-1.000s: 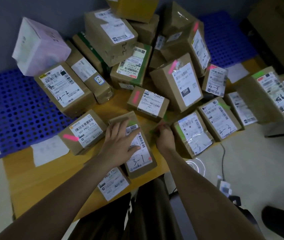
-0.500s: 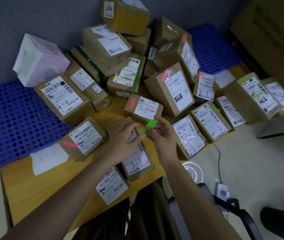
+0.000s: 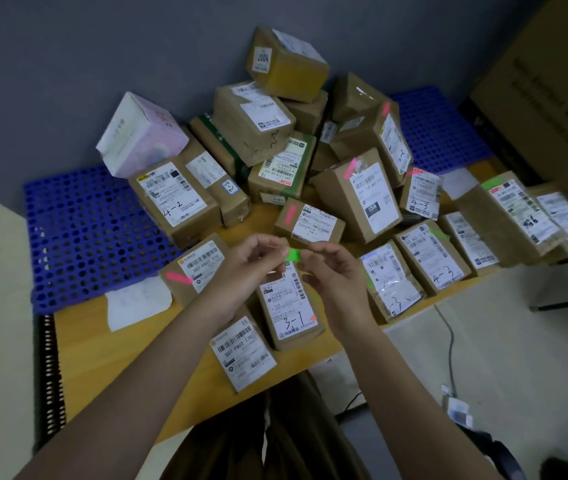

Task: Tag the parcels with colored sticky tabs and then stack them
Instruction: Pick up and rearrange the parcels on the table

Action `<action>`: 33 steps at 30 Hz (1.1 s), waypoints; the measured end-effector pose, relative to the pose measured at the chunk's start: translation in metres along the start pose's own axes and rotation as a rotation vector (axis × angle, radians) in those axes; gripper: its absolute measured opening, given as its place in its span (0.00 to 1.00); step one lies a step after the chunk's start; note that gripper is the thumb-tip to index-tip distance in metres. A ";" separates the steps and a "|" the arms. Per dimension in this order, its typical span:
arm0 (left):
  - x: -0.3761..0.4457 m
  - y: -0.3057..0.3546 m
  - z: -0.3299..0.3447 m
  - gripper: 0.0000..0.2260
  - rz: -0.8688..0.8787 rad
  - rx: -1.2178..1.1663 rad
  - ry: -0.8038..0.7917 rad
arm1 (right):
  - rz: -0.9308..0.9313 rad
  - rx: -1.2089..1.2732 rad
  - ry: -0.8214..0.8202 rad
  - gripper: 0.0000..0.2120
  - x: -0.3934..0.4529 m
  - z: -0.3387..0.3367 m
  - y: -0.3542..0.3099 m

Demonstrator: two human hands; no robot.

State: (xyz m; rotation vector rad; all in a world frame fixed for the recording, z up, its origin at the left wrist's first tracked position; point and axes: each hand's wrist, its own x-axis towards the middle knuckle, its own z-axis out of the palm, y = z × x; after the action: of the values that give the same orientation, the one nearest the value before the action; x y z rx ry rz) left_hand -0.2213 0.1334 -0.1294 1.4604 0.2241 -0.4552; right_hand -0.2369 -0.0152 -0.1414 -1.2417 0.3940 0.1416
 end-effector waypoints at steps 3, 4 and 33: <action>-0.007 0.006 -0.001 0.04 0.024 -0.058 0.075 | -0.088 -0.065 -0.057 0.06 -0.001 0.009 -0.005; -0.007 0.007 -0.003 0.05 0.021 -0.080 0.114 | -0.161 -0.149 -0.111 0.06 0.000 0.008 -0.008; -0.034 0.007 -0.036 0.08 -0.042 -0.254 0.193 | -1.047 -1.193 0.015 0.10 -0.020 0.049 0.014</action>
State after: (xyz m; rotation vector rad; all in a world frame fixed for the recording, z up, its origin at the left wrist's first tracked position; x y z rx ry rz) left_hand -0.2441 0.1751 -0.1134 1.2514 0.4507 -0.3070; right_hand -0.2493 0.0375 -0.1332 -2.4614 -0.4648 -0.6249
